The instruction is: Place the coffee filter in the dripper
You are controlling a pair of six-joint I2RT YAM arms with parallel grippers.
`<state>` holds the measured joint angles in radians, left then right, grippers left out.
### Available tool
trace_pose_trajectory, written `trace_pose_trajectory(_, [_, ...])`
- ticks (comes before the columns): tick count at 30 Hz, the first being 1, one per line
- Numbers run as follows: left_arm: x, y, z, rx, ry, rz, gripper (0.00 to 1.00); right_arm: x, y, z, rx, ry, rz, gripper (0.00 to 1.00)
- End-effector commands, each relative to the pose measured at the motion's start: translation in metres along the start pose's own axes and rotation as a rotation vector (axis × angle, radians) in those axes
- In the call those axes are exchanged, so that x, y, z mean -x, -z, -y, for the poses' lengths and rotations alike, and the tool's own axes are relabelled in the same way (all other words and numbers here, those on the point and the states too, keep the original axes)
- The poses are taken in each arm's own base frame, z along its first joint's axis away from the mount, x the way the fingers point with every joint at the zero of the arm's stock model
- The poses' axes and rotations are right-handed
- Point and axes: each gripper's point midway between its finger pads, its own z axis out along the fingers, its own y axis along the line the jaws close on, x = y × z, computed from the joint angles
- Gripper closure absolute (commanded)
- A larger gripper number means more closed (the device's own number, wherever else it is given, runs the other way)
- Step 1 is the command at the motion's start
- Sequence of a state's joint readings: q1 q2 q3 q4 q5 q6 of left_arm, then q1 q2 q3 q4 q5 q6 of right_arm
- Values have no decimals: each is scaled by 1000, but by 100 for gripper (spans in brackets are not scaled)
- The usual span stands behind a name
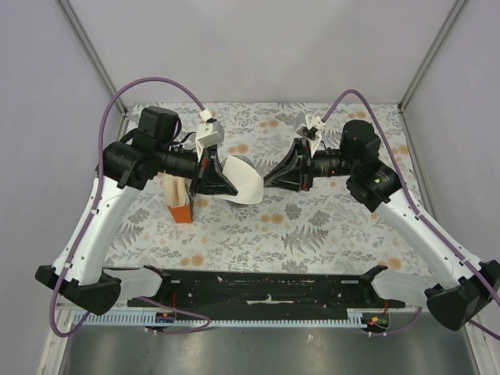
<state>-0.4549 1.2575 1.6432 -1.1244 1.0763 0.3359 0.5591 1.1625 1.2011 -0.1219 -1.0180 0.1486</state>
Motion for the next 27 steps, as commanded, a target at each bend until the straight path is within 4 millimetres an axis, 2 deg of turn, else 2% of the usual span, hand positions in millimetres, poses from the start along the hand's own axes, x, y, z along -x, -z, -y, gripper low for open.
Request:
trace_pose_trajectory(1, [11,2,8,-22,-75,21,98,21,-1,-10,48,52,39,74])
trace_pose_trajectory(9, [11,1,7,-19,-79,16,98,22,-11,-23,119,68,35,67])
trace_pose_trajectory(19, [7,1,2,10,-89,0,98,21,-7,-34,145,92,33,65])
trace_pose_trajectory(27, [6,1,-3,32,-103,-8,98,26,-13,-33,139,86,47,62])
